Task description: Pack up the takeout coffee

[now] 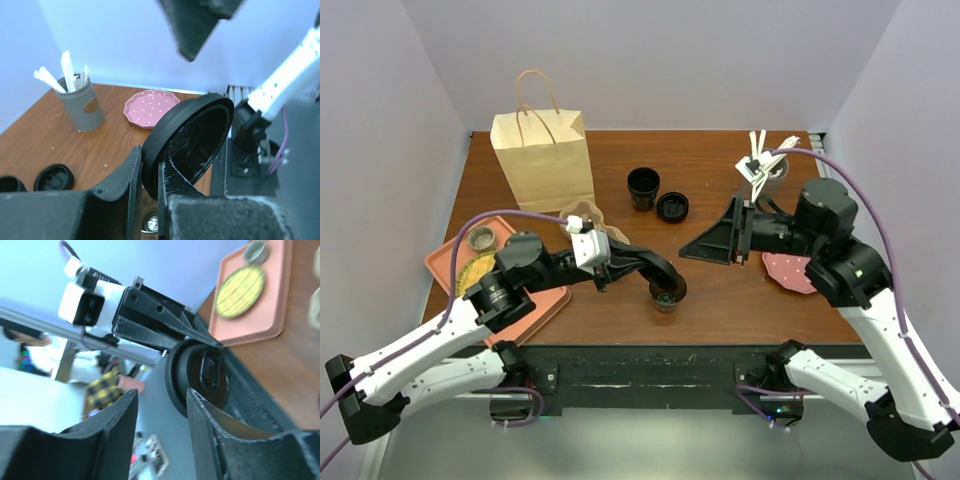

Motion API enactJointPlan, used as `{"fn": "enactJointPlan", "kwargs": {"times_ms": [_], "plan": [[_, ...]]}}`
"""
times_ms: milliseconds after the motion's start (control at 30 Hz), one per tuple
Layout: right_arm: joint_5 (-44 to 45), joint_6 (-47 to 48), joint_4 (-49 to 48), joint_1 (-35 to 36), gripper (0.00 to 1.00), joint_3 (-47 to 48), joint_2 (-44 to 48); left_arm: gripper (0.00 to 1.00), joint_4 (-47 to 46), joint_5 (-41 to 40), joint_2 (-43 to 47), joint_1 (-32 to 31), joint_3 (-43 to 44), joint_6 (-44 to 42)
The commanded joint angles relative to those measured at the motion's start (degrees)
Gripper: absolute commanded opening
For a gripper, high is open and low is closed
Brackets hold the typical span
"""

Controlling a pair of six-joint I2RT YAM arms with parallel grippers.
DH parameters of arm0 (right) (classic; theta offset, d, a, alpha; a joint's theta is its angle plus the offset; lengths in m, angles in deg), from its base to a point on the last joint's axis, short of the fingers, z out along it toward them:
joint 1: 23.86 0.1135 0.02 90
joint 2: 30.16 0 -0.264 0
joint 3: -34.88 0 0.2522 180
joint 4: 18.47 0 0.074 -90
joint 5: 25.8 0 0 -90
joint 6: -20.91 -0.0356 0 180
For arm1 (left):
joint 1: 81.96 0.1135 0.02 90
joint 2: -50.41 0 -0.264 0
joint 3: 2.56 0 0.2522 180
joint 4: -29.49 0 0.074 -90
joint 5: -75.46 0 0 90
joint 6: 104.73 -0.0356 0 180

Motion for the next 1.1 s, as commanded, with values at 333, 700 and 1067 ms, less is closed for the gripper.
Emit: {"fn": "enactJointPlan", "kwargs": {"times_ms": [333,700,1067], "plan": [[-11.17,-2.24,7.48,0.02,0.45,0.35,-5.25,0.0,-4.85,8.54,1.76,-0.13,-2.31,-22.85],[-2.25,1.35,9.92,0.11,0.43,-0.8,-5.07,0.0,-12.3,10.56,1.58,-0.13,-1.69,-20.59],[-4.84,1.1,-14.11,0.11,0.48,-2.37,3.97,0.0,-47.17,17.06,4.22,-0.13,-9.07,12.72]]}}
